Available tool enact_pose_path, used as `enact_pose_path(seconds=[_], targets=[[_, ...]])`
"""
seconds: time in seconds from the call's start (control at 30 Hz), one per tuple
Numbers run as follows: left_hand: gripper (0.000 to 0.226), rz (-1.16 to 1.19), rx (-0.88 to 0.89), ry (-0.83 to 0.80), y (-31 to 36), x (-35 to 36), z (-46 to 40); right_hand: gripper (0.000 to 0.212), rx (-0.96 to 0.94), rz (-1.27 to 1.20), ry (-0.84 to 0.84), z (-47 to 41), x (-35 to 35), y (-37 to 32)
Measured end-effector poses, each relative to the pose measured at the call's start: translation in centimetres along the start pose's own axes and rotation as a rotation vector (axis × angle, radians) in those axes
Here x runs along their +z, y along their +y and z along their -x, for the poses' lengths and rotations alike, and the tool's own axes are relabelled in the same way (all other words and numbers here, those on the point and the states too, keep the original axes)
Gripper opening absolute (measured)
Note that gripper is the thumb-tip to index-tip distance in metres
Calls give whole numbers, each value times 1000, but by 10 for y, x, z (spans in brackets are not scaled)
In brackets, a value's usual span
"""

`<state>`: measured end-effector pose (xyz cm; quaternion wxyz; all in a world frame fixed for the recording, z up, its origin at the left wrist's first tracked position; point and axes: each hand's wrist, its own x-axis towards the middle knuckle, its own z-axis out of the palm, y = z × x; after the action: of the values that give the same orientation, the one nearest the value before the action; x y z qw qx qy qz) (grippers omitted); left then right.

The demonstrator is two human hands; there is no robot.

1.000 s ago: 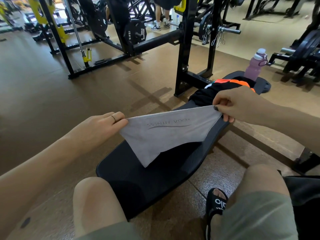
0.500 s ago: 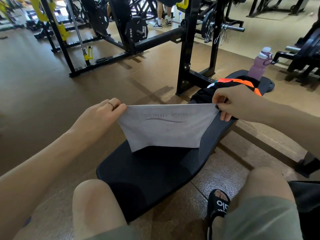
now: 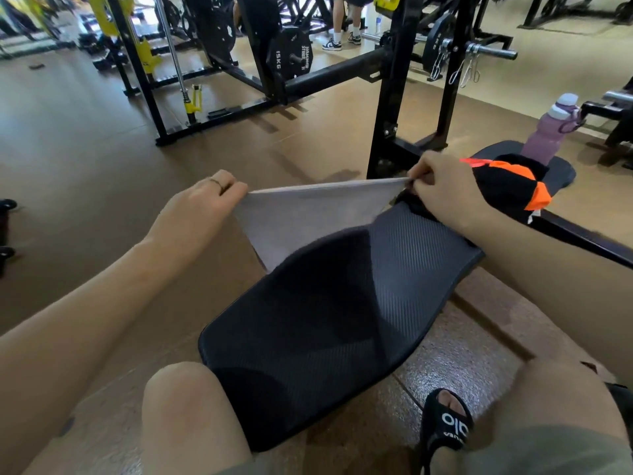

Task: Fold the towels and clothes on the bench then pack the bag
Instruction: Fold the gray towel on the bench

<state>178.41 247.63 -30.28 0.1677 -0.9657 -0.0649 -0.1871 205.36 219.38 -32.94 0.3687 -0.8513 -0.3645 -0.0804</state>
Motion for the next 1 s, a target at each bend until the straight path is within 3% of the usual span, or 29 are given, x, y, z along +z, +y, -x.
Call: enact_pose_path(seconds=[0.13,0.27,0.37,0.53,0.7,0.8,0.9,1.0], targets=[[20,182,99,-206,58,42,58,15,20,91,-126,60,28,53],[36,167,369,-300,122,93,103,23,11,250,-352,118,58,99],[32,236,468,-374,167,105,125,25,7,398,-469,152,68,127],[32,284,548,-409,208,109,144,21,-53,590,-504,181,69,151],[30,359,485,-425,208,113,146,21,-32,660,-483,186,69,150],[16,412,404,-456,204,110,143,36,-52,755,-500,194,69,124],[34,524,193,-525,189,104,130,40,-160,604,-510,212,80,60],[36,641,-96,-511,162,113,113,28,-276,360,-627,241,108,-6]])
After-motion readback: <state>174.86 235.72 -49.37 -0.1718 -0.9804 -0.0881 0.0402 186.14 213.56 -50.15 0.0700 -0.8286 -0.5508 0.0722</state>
